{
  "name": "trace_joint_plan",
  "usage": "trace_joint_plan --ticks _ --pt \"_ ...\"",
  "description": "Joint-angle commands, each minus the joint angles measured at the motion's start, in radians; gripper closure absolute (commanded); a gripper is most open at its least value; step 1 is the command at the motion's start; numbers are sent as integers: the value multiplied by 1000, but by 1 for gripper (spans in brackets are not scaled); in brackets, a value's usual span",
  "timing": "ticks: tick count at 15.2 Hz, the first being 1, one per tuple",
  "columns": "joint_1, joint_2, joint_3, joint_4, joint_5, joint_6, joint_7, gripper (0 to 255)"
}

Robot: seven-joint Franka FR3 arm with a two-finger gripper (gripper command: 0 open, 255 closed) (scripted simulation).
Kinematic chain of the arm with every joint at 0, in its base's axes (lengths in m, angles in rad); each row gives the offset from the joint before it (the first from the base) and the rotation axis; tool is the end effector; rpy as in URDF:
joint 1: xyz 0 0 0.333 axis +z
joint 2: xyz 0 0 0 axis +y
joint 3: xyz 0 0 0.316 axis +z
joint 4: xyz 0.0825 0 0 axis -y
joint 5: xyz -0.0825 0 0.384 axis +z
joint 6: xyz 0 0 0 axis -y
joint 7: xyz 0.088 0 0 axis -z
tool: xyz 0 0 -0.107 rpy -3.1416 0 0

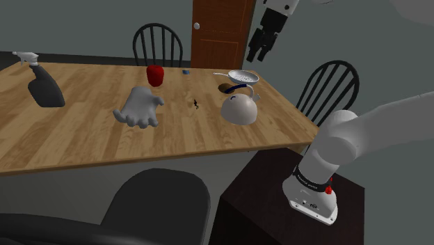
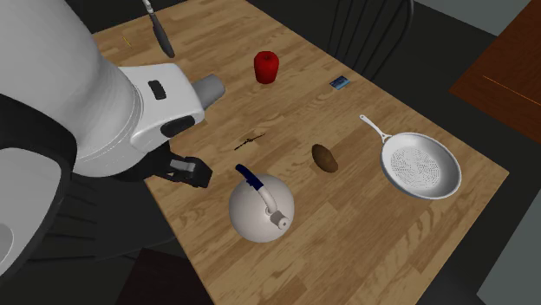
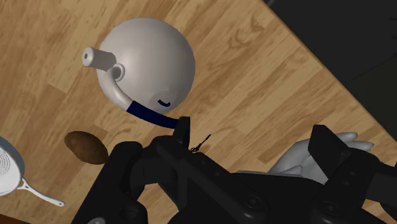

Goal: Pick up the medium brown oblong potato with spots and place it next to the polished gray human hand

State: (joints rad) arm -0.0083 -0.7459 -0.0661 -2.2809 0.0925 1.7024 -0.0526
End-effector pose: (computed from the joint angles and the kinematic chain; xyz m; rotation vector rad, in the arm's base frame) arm 0.3311 -0.0233 0.6266 -3.0024 0.0188 -0.2613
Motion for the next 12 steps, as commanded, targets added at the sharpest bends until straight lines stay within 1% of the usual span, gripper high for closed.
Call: trace_joint_plan --ticks 1,7,12 --pt "0 0 0 0 0 0 0 0" --pt "-7 153 -78 6 -52 113 -137 0" --pt "-8 306 -139 46 -79 200 -247 0"
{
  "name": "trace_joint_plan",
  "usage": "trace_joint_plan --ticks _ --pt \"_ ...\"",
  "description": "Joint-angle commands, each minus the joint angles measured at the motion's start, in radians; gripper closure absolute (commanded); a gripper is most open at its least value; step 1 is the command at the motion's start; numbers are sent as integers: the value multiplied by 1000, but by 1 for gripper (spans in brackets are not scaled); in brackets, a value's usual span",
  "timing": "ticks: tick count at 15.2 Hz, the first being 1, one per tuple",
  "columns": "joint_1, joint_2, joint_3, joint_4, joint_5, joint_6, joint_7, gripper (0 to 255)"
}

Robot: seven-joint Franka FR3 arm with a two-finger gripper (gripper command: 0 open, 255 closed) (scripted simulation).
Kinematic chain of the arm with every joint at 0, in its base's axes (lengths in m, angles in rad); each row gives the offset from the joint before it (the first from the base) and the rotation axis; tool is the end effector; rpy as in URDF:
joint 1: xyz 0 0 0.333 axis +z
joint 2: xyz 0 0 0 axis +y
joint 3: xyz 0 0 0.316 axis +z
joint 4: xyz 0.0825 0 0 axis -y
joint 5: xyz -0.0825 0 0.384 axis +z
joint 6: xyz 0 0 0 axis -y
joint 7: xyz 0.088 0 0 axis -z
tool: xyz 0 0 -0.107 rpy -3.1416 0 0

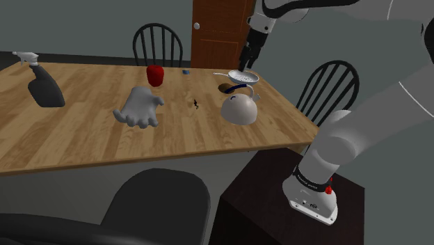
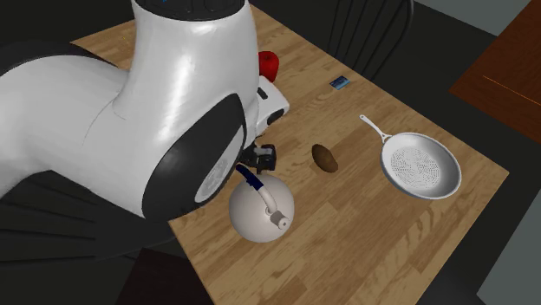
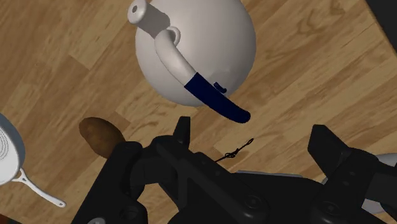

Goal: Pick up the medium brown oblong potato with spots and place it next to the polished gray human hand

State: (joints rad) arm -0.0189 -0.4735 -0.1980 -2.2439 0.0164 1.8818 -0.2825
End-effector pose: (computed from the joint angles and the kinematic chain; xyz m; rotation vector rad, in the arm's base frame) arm 0.4115 -0.1007 0.5559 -3.0551 -0.1193 -0.1918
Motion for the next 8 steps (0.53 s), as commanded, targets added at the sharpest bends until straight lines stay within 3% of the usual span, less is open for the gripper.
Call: trace_joint_plan --ticks 1,8 --pt "2 67 -19 21 -6 37 -39 0" --pt "-2 314 -91 140 -1 132 -194 0"
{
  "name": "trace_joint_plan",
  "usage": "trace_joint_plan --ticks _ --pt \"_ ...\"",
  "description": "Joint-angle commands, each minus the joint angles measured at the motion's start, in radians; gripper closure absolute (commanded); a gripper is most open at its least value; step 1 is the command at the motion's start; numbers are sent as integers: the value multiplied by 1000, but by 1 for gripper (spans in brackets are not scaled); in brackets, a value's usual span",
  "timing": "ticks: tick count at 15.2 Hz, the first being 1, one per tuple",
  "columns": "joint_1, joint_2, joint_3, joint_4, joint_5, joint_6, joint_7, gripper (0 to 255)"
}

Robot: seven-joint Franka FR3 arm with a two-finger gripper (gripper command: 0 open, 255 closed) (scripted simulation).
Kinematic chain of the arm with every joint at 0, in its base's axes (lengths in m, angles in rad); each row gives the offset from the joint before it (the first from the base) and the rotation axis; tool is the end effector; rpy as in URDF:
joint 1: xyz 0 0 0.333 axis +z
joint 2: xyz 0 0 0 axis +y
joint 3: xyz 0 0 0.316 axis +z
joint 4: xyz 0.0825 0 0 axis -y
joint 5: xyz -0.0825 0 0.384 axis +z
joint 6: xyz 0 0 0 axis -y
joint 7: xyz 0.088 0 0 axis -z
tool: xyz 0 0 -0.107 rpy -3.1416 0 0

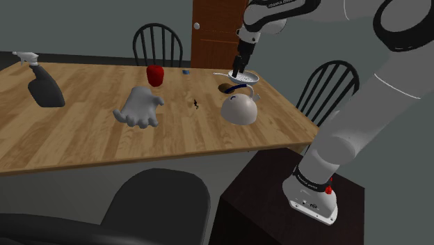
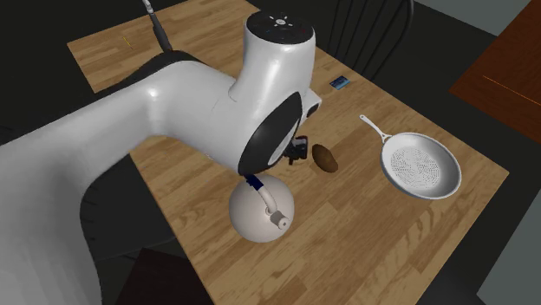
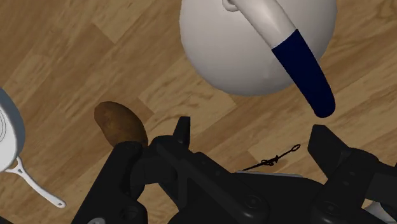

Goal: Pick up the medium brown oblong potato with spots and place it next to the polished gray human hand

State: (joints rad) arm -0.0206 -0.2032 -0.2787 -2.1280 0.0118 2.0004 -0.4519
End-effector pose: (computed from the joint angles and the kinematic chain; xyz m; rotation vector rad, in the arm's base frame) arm 0.4789 -0.1538 0.4993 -3.0926 -0.2349 -0.1356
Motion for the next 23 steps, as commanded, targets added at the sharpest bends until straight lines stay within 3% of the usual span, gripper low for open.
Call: trace_joint_plan --ticks 1,9,18,23 --pt "-2 81 -18 47 8 24 -47 0" --pt "-41 393 -54 273 64 74 -216 0" --pt "-129 749 -38 632 114 46 -348 0" --pt "-134 776 -33 607 122 98 -354 0"
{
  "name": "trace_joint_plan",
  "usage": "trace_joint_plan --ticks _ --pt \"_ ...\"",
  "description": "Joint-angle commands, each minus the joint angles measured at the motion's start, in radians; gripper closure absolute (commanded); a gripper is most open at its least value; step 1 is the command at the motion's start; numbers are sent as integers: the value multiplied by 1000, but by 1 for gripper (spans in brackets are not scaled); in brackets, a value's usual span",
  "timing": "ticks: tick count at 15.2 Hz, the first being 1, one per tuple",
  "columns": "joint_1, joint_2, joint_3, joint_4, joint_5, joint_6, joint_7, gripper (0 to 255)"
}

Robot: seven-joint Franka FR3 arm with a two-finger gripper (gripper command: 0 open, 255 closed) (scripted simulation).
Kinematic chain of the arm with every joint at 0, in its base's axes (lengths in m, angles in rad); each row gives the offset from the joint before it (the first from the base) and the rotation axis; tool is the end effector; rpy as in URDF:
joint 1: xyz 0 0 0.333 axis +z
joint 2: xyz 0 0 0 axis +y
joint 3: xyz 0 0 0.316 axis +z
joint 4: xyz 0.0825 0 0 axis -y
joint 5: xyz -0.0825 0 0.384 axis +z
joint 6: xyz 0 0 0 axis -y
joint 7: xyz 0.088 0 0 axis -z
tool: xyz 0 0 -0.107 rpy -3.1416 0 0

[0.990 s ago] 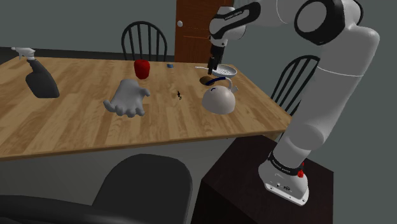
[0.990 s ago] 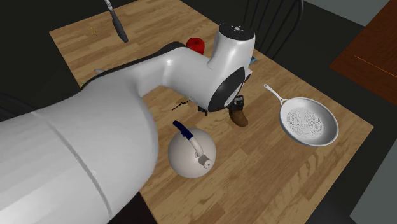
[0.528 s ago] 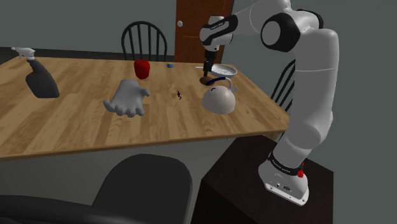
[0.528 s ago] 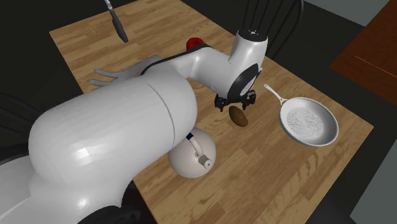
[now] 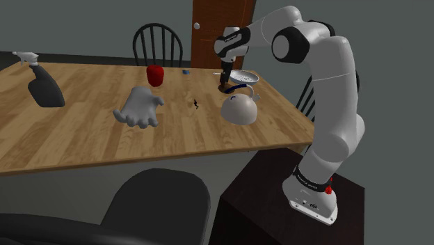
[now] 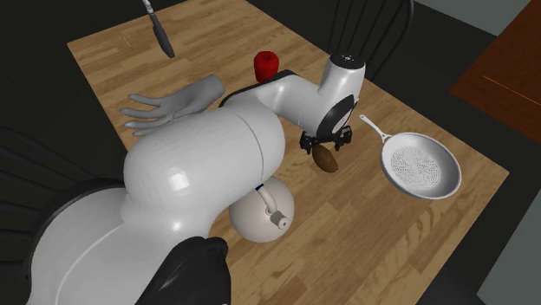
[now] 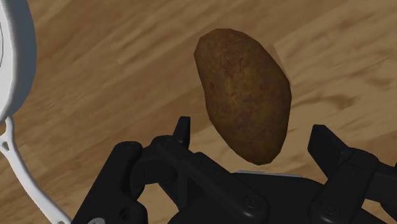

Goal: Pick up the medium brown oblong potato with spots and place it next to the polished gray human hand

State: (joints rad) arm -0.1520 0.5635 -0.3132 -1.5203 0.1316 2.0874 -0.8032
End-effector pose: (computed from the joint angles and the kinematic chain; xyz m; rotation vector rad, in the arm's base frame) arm 0.6449 -0.2775 0.3475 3.0428 0.4954 -0.0051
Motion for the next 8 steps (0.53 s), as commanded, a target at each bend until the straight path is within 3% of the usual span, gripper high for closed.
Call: trace_joint_plan --ticks 1,8 --pt "-3 16 3 -5 5 21 -3 0" --pt "-5 26 4 -12 8 37 -5 0"
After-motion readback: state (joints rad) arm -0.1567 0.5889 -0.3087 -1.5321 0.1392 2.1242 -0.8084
